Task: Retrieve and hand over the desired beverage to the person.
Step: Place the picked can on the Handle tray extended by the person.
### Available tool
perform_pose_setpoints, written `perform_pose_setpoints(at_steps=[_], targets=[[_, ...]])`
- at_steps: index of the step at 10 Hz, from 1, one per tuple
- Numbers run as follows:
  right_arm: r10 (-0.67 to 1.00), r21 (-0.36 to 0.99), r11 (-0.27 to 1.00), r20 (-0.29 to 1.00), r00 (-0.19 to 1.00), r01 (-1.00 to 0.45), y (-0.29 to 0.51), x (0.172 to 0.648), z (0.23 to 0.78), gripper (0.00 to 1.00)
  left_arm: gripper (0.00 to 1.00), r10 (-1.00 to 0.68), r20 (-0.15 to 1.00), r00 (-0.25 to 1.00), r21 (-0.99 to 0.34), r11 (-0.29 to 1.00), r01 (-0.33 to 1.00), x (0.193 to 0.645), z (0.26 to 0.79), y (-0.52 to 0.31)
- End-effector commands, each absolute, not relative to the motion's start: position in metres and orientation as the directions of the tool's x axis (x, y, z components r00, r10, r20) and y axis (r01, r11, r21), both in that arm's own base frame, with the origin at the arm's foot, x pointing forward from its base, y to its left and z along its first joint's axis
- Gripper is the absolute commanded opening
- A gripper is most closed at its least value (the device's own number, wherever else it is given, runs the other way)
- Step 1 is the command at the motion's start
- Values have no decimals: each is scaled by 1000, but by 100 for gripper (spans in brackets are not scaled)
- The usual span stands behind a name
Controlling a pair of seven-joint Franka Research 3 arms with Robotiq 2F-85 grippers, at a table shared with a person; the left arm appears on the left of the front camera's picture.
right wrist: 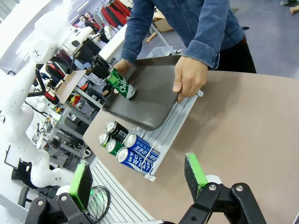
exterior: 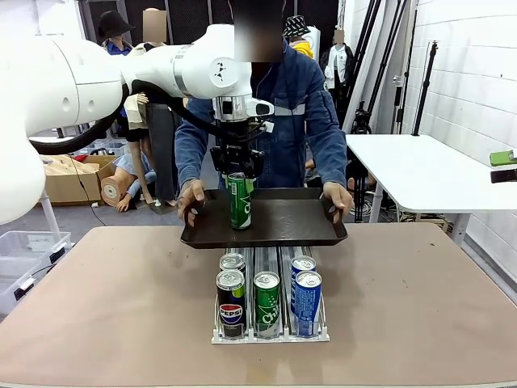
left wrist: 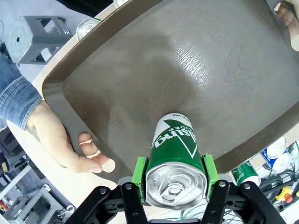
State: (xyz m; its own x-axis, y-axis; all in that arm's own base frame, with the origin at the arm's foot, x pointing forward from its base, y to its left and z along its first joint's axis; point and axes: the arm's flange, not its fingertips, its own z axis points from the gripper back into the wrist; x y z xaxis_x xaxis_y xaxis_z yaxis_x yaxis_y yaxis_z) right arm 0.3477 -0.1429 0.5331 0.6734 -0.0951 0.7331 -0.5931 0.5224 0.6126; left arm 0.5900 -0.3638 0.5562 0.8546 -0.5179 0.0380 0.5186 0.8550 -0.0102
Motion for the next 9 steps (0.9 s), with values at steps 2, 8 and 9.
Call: perform_pose_setpoints(at_steps=[2, 8, 9], targets=[[-107, 613, 508, 742, 661, -605, -143, 349, 534, 100, 19, -531, 43, 846, -23, 846, 532, 590, 565, -357], [-107, 613, 508, 742, 661, -605, -143, 349, 534, 100, 100, -534, 53, 844, -17, 844, 536, 588, 578, -358], [-107, 613, 508, 742, 661, -605, -143, 349, 534, 100, 100, -538, 62, 841, -8, 842, 539, 586, 585, -358]])
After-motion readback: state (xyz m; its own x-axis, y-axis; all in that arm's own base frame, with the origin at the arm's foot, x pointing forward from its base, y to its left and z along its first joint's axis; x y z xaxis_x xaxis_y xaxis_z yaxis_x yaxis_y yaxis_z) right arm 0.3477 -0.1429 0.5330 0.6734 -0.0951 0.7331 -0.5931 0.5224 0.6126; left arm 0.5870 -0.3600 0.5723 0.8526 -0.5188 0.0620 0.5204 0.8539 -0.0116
